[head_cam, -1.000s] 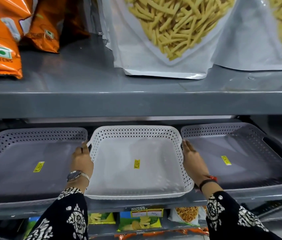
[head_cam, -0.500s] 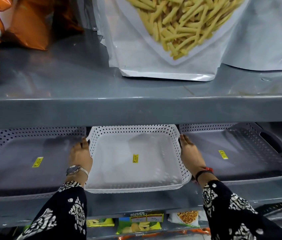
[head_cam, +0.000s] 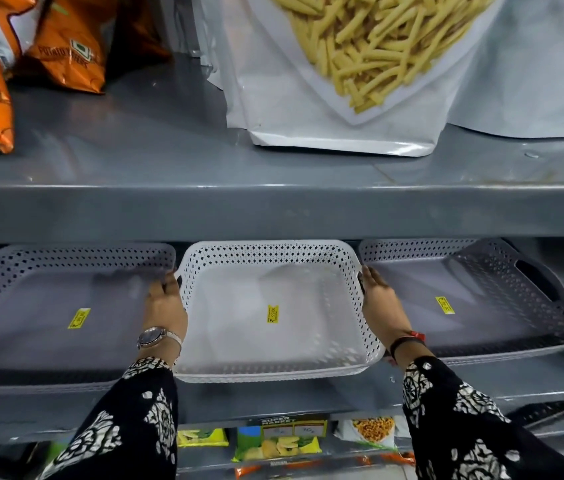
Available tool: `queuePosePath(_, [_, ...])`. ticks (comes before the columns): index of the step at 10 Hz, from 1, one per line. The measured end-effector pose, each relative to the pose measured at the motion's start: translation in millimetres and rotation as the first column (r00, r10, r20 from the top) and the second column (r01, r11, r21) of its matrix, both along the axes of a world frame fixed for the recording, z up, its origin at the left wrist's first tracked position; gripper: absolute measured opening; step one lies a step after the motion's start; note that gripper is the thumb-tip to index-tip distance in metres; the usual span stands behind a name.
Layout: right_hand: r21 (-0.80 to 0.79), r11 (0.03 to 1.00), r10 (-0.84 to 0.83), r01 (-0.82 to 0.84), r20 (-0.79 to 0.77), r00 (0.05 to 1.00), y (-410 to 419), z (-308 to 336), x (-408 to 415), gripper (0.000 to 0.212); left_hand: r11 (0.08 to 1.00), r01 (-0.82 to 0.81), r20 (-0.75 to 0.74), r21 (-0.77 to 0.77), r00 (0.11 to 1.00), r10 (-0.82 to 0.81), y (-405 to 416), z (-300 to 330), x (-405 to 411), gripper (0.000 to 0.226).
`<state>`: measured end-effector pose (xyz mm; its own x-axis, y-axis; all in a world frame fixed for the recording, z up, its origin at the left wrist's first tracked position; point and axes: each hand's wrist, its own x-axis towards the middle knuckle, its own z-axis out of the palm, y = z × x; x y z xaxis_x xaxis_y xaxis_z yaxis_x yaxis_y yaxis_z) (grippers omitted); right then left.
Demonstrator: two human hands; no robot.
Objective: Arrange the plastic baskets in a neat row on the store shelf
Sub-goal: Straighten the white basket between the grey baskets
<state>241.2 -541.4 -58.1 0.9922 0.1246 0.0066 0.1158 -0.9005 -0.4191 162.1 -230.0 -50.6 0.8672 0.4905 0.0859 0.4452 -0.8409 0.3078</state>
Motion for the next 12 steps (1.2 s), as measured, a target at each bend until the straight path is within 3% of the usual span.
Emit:
queuePosePath(2, [0.041,0.999,0.009,-0.009,0.012,1.000,-3,-2,-16,0.069,0.994,-0.064,-0.087,-0.094,0.995,0.056,-2,-2,-14,0.062])
queuePosePath(7, [0.054,0.998,-0.020,0.019,0.023,1.000,-8,-4,-31,0.069,0.994,-0.059,-0.099,-0.094,0.994,0.049,-4,-5,-26,0.061])
queuePosePath(8, [0.067,0.998,-0.002,-0.001,0.037,0.999,-11,-5,-33,0.067,0.995,-0.038,-0.046,-0.094,0.998,0.034,-6,-4,-29,0.052])
queuePosePath(12, [0.080,0.997,0.011,-0.018,0.084,0.996,-14,-9,-29,0.061,1.000,-0.006,-0.125,0.018,0.992,0.008,-7,2,-32,0.056])
